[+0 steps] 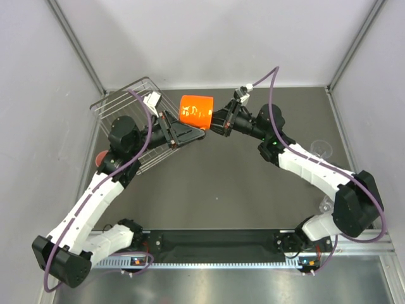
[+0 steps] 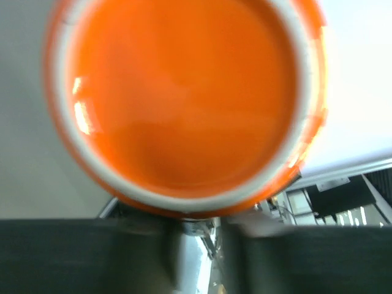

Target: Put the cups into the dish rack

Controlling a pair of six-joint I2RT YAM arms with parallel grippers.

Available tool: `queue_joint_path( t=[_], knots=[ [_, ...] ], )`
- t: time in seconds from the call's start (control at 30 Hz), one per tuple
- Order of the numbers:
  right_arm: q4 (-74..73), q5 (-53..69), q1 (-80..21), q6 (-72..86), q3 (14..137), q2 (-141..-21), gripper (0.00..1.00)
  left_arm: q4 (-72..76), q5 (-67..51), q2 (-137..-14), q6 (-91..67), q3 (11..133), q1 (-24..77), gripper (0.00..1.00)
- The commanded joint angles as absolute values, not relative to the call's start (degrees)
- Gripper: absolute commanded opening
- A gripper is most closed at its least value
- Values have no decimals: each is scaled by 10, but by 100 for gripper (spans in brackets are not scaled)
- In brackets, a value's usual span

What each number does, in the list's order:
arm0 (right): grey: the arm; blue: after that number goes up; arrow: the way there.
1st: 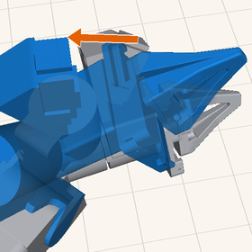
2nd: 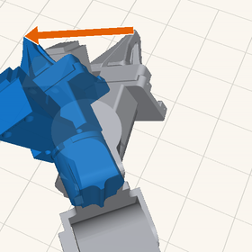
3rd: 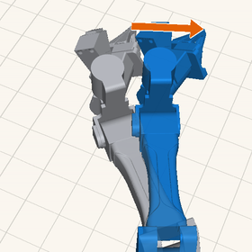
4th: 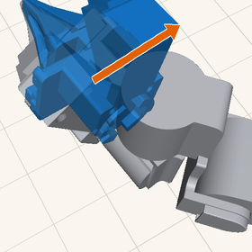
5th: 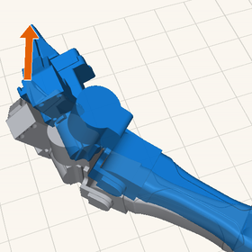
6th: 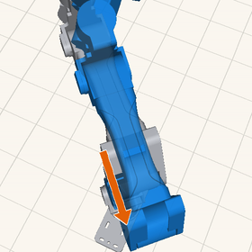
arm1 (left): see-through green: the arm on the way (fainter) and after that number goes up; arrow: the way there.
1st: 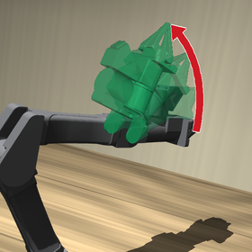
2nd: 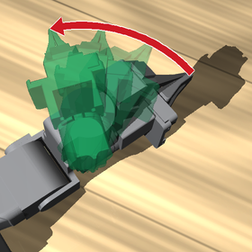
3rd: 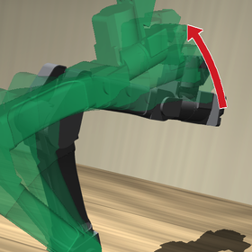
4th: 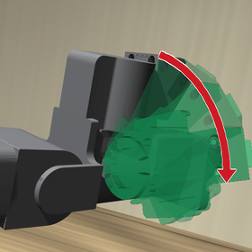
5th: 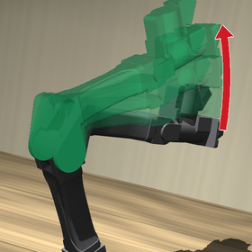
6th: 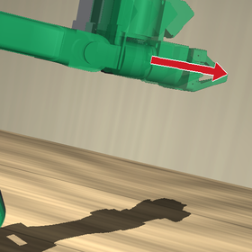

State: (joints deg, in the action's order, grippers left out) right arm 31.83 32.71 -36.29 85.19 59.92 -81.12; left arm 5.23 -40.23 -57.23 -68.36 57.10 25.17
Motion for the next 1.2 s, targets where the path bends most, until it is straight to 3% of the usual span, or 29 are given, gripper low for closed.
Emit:
queue_joint_path(
  t=[0.0, 0.03, 0.23, 0.37, 0.43, 0.5, 0.6, 0.9, 1.17],
  knots=[
    [367, 347, -388, 840, 638, -822, 0, 128, -389, -556, -690, 575, 253, 24],
    [367, 350, -392, 839, 644, -824, 0, 131, -385, -554, -692, 573, 253, 0],
    [311, 368, -399, 804, 667, -831, 0, 123, -323, -502, -703, 548, 252, 0],
    [254, 361, -398, 757, 672, -821, 7, 60, -287, -483, -686, 546, 251, 0],
    [206, 357, -396, 737, 680, -816, 29, 31, -281, -483, -674, 553, 251, 0],
    [160, 349, -394, 705, 683, -808, 42, 7, -272, -483, -650, 569, 251, 0],
    [70, 320, -380, 673, 676, -788, 53, -75, -242, -487, -593, 611, 251, 0],
    [-261, 235, -278, 559, 664, -690, 55, -322, -114, -540, -434, 748, 251, 0],
    [-538, 103, -265, 375, 776, -613, 54, -398, 130, -655, -319, 839, 244, 0]
  ],
)
